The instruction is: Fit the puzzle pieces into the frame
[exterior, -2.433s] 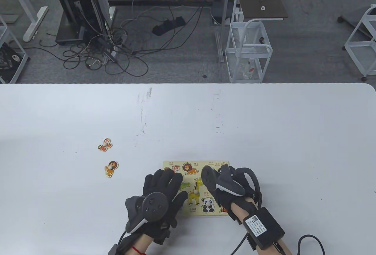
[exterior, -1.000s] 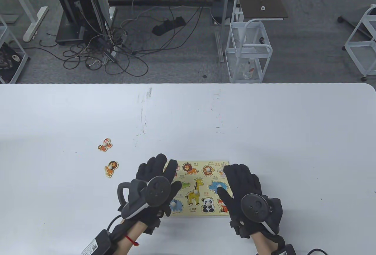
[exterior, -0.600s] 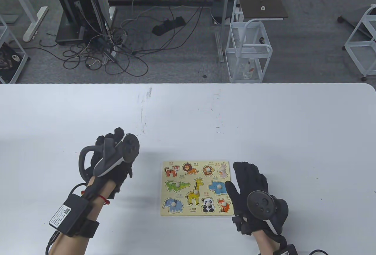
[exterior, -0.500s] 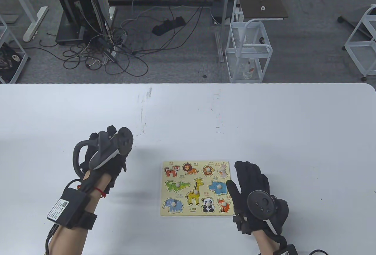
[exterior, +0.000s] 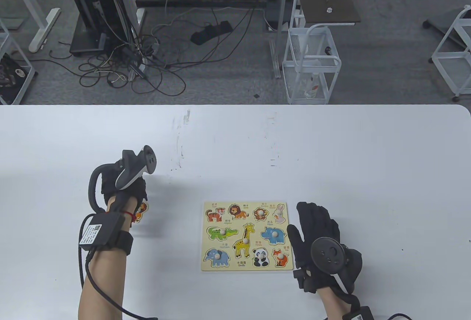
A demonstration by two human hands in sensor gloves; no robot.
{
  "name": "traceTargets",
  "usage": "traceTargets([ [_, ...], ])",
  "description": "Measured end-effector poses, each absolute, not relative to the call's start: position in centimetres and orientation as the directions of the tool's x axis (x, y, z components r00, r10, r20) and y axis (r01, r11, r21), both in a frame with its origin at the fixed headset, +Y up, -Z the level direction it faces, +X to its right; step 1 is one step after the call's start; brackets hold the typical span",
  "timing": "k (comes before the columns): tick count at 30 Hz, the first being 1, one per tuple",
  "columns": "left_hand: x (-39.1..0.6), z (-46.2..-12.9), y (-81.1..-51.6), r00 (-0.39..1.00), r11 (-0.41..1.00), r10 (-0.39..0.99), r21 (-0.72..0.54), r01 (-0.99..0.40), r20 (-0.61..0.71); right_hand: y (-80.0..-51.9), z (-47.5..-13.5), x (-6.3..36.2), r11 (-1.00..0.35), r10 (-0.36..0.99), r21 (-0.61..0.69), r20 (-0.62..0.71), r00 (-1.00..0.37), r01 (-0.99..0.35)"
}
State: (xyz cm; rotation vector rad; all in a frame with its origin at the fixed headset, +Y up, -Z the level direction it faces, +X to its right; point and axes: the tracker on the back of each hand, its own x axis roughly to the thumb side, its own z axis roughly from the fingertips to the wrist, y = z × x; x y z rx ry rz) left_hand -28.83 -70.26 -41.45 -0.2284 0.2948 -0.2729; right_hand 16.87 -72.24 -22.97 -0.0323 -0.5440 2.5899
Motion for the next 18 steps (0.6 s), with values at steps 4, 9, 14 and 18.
traceTargets([
  [4, -29.7, -42.5, -71.9, 0.904, 0.928, -0.317, -0.29, 0.234, -0.286, -72.3, -23.0, 16.8, -0.805, 0.461, -0.38, 0.082, -0.883, -0.456],
  [9, -30.3, -43.2, -73.5, 0.899, 0.924, -0.312, -0.316, 0.213, -0.307, -72.6, -23.3, 16.9, -0.812, 0.462, -0.364, 0.078, -0.884, -0.456],
  [14, -30.2, -43.7, -74.0, 0.891, 0.919, -0.338, -0.31, 0.243, -0.302, -72.6, -23.3, 17.1, -0.811, 0.464, -0.366, 0.074, -0.883, -0.457],
  [18, -30.0, -44.0, -74.1, 0.88, 0.904, -0.385, -0.305, 0.299, -0.277, -72.6, -23.3, 17.0, -0.813, 0.458, -0.368, 0.076, -0.886, -0.452],
])
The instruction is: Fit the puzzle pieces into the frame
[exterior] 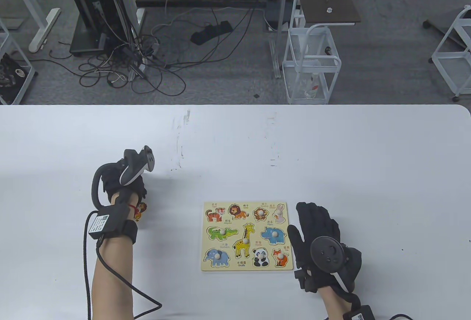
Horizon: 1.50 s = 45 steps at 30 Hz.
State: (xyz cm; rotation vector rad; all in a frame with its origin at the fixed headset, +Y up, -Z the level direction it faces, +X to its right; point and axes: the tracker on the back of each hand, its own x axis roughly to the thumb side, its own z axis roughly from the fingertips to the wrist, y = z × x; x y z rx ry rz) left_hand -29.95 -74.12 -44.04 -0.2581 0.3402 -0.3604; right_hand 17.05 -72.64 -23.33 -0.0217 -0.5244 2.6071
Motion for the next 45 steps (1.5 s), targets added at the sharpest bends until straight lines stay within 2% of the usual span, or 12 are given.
traceTargets([
  [13, -29.5, -44.4, -74.3, 0.886, 0.893, -0.401, -0.315, 0.321, -0.234, -72.7, -23.4, 16.9, -0.823, 0.447, -0.355, 0.076, -0.891, -0.443],
  [16, -28.9, -43.8, -73.8, 0.9, 0.91, -0.382, -0.254, 0.327, -0.21, -72.7, -23.4, 16.9, -0.821, 0.45, -0.354, 0.079, -0.89, -0.447],
  [22, -25.6, -42.5, -70.9, 0.935, 0.936, -0.334, -0.156, 0.314, -0.121, -72.8, -23.3, 16.8, -0.82, 0.455, -0.349, 0.085, -0.887, -0.454],
  [26, -22.7, -41.0, -69.1, 0.967, 0.961, -0.252, -0.121, 0.247, -0.031, -72.9, -23.3, 16.6, -0.818, 0.465, -0.335, 0.095, -0.88, -0.468],
  [30, -18.9, -39.0, -67.8, 0.957, 0.958, -0.272, -0.062, 0.278, 0.097, -73.0, -23.3, 16.5, -0.82, 0.462, -0.329, 0.102, -0.881, -0.468],
  [38, -12.1, -34.7, -68.6, 0.885, 0.932, -0.35, 0.016, 0.363, 0.307, -72.8, -23.2, 16.6, -0.802, 0.486, -0.336, 0.111, -0.867, -0.493],
  [45, -8.7, -33.0, -70.6, 0.843, 0.914, -0.373, -0.002, 0.406, 0.387, -72.8, -23.1, 16.7, -0.797, 0.491, -0.341, 0.114, -0.864, -0.498],
])
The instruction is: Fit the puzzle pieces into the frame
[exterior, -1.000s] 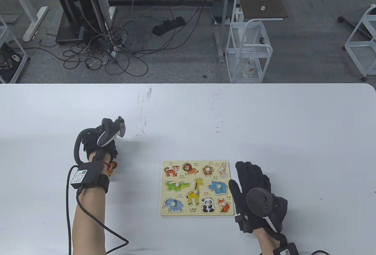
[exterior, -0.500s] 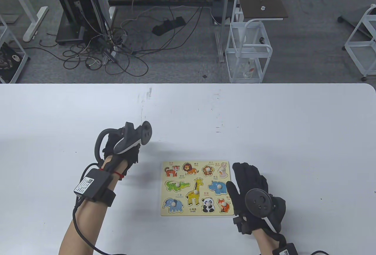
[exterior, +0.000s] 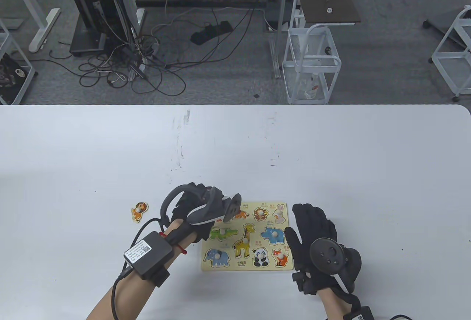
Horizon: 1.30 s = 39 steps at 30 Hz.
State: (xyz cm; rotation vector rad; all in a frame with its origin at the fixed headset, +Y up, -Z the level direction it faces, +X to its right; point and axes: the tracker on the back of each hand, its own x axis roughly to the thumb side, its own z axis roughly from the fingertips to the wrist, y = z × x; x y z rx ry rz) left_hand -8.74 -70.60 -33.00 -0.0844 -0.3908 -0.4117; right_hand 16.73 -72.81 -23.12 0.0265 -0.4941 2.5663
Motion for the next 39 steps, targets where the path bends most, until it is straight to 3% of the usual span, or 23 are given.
traceTargets([
  [12, -7.5, -33.4, -73.1, 0.83, 0.888, -0.4, -0.061, 0.456, 0.389, -72.4, -22.8, 16.7, -0.793, 0.483, -0.354, 0.131, -0.866, -0.496],
  [39, -7.4, -33.5, -72.9, 0.827, 0.878, -0.415, -0.071, 0.473, 0.378, -72.5, -22.8, 16.6, -0.807, 0.469, -0.341, 0.127, -0.874, -0.482],
])
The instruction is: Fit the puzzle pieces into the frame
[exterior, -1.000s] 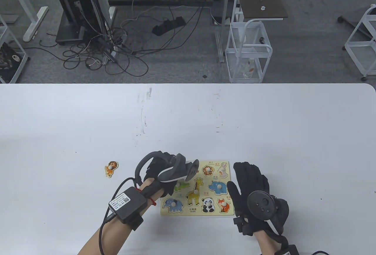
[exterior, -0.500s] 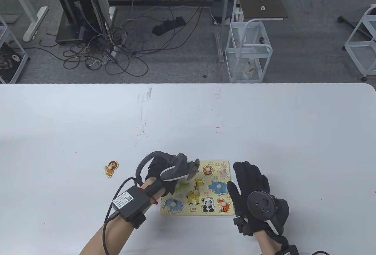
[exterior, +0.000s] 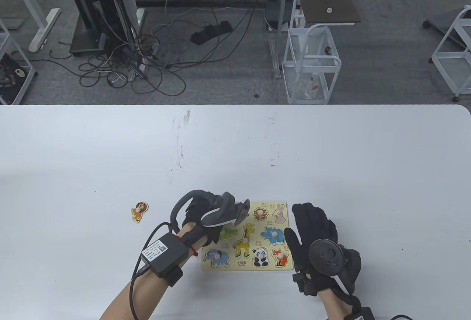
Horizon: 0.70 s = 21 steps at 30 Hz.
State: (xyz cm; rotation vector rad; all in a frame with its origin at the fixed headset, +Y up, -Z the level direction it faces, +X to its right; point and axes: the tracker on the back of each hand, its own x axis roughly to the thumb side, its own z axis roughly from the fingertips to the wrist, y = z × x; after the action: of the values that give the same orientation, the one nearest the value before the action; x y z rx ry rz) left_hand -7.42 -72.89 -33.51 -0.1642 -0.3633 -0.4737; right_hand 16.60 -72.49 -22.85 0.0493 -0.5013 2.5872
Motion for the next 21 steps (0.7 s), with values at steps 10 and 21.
traceTargets([
  [10, -9.7, -33.7, -70.3, 0.869, 0.9, -0.378, -0.093, 0.426, 0.319, -72.5, -22.8, 16.3, -0.816, 0.455, -0.329, 0.14, -0.879, -0.475],
  [21, -18.8, -34.6, -68.5, 0.914, 0.9, -0.395, -0.162, 0.405, 0.096, -72.6, -22.8, 16.0, -0.819, 0.455, -0.316, 0.147, -0.878, -0.478],
])
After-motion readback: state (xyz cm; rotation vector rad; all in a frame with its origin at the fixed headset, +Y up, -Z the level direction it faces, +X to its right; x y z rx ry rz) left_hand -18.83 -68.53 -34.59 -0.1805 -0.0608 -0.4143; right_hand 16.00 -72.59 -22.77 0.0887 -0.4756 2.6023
